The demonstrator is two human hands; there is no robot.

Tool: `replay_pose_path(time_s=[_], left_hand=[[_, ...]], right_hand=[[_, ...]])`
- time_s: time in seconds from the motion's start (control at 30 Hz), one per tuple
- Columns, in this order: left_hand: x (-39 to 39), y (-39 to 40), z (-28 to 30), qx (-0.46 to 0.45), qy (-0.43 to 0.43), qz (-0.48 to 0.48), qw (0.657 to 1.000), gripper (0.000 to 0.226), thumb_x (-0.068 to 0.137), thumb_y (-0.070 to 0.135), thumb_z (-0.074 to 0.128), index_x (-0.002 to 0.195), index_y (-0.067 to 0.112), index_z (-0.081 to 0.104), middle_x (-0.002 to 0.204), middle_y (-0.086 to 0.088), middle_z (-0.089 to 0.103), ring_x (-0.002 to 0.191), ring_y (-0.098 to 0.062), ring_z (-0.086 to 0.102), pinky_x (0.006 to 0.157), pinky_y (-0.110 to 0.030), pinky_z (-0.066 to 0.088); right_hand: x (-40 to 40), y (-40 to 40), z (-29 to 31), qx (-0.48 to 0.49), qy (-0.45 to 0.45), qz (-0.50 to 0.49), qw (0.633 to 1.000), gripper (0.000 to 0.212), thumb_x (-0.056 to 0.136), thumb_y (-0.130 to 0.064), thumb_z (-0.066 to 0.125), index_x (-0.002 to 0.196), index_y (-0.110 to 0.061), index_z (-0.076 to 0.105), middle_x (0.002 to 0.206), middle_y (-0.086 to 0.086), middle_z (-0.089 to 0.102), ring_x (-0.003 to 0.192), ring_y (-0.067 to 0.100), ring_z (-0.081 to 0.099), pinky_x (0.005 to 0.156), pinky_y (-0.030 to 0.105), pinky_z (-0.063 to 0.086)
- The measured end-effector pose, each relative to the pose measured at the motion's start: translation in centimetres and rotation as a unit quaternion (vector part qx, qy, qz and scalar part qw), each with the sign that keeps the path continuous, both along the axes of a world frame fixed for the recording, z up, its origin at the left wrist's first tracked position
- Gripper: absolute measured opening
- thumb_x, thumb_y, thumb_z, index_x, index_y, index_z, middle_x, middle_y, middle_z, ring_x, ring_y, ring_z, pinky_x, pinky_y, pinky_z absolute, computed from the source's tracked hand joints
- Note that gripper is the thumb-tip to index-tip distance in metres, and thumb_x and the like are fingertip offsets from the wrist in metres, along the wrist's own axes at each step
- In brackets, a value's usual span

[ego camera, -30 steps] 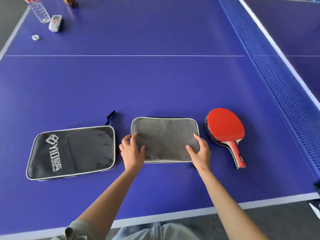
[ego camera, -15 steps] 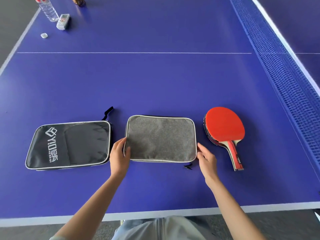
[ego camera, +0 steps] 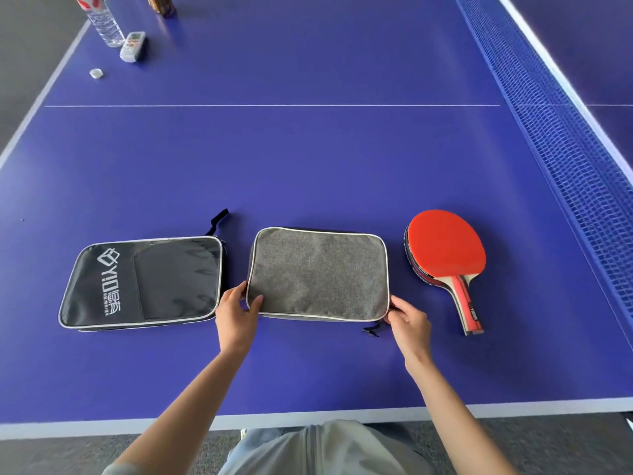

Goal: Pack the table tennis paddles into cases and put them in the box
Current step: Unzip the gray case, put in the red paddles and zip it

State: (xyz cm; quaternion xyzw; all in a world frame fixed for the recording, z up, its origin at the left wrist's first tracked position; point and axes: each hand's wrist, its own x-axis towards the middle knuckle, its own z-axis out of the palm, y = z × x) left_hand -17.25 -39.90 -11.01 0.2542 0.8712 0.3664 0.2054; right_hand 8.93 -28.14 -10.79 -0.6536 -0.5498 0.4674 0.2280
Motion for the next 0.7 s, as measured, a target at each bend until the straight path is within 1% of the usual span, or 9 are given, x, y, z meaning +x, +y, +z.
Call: replay_pose_path(time_s=[0.07,0.17,0.27,0.33,0.4,0.47,0.53,0.6,0.7], left_hand=[[0.3,0.1,0.2,-0.011,0.021,-0.013,1.000,0.041,0.086,0.012,0.064,0.125,0.004,0.056,0.117,-0.012,0.059,0.086,-0.016,0.052,0.083,-0.031,0.045],[0.8,0.4,0.1,-0.059,0.146,-0.070,0.985,0.053,0.085,0.005,0.063,0.135,0.009,0.046,0.130,-0.012,0.050,0.115,-0.031,0.046,0.097,-0.041,0.037],[2.2,1.9,-0.1,-0.073,0.263,-0.191,0.943,0.062,0.080,0.004,0.066,0.137,0.017,0.045,0.138,-0.017,0.044,0.128,-0.039,0.036,0.102,-0.054,0.035],[4.1,3.6,-0.1,-0.091,0.263,-0.281,0.918,0.051,0.088,0.017,0.056,0.137,0.024,0.045,0.144,-0.018,0.039,0.133,-0.042,0.030,0.104,-0.061,0.030],[6.3,5.5,0.0,-0.134,0.238,-0.340,0.900,0.047,0.095,0.038,0.031,0.142,0.034,0.035,0.153,-0.016,0.024,0.139,-0.045,0.015,0.108,-0.065,0.016],[7.8,6.9,-0.3,-0.183,0.211,-0.351,0.894,0.051,0.095,0.050,0.018,0.146,0.042,0.017,0.158,-0.012,0.003,0.141,-0.045,-0.005,0.109,-0.064,0.000],[8.5,7.5,-0.8,-0.210,0.218,-0.345,0.889,0.058,0.089,0.057,0.005,0.146,0.045,0.003,0.157,-0.010,-0.009,0.140,-0.045,-0.016,0.108,-0.064,-0.006],[8.6,7.5,-1.1,-0.216,0.230,-0.344,0.885,0.066,0.081,0.058,-0.005,0.145,0.045,-0.001,0.157,-0.011,-0.010,0.139,-0.046,-0.017,0.107,-0.065,-0.006],[8.6,7.4,-1.3,-0.203,0.234,-0.334,0.890,0.066,0.081,0.059,-0.003,0.146,0.045,0.003,0.158,-0.011,-0.006,0.140,-0.046,-0.014,0.107,-0.065,-0.005]], right_hand=[[0.0,-0.3,0.2,0.015,-0.011,0.034,0.999,0.043,0.077,0.008,0.052,0.109,-0.015,0.069,0.096,0.000,0.071,0.082,-0.004,0.065,0.068,0.004,0.046],[0.0,-0.5,0.0,0.062,-0.024,0.056,0.996,0.045,0.071,0.014,0.054,0.107,-0.009,0.068,0.097,0.004,0.069,0.079,-0.006,0.064,0.067,0.006,0.047],[-0.2,-0.6,-0.4,0.087,-0.033,0.051,0.994,0.043,0.069,0.017,0.057,0.106,-0.004,0.068,0.093,0.007,0.068,0.075,-0.011,0.062,0.063,0.002,0.046],[-0.5,-0.8,-0.6,0.097,-0.028,0.051,0.994,0.041,0.069,0.016,0.060,0.104,-0.004,0.067,0.092,0.009,0.068,0.073,0.002,0.065,0.065,0.007,0.051],[-0.8,-1.1,-0.7,0.115,-0.035,0.058,0.991,0.036,0.070,0.013,0.065,0.101,-0.005,0.068,0.089,0.008,0.069,0.069,0.009,0.065,0.067,0.015,0.054],[-1.0,-1.1,-0.8,0.122,-0.034,0.053,0.991,0.030,0.070,0.010,0.067,0.095,-0.007,0.068,0.083,0.007,0.069,0.068,0.007,0.063,0.066,0.017,0.054],[-0.9,-1.0,-0.9,0.124,-0.023,0.046,0.991,0.025,0.071,0.009,0.067,0.089,-0.008,0.068,0.078,0.004,0.069,0.065,0.003,0.062,0.063,0.010,0.050],[-0.8,-0.8,-0.9,0.117,-0.012,0.043,0.992,0.023,0.071,0.010,0.065,0.086,-0.008,0.067,0.073,0.000,0.067,0.066,-0.002,0.062,0.060,0.006,0.047],[-0.5,-0.5,-1.1,0.116,-0.017,0.045,0.992,0.017,0.074,0.008,0.066,0.084,-0.004,0.069,0.070,-0.002,0.066,0.065,-0.011,0.060,0.059,0.003,0.043]])
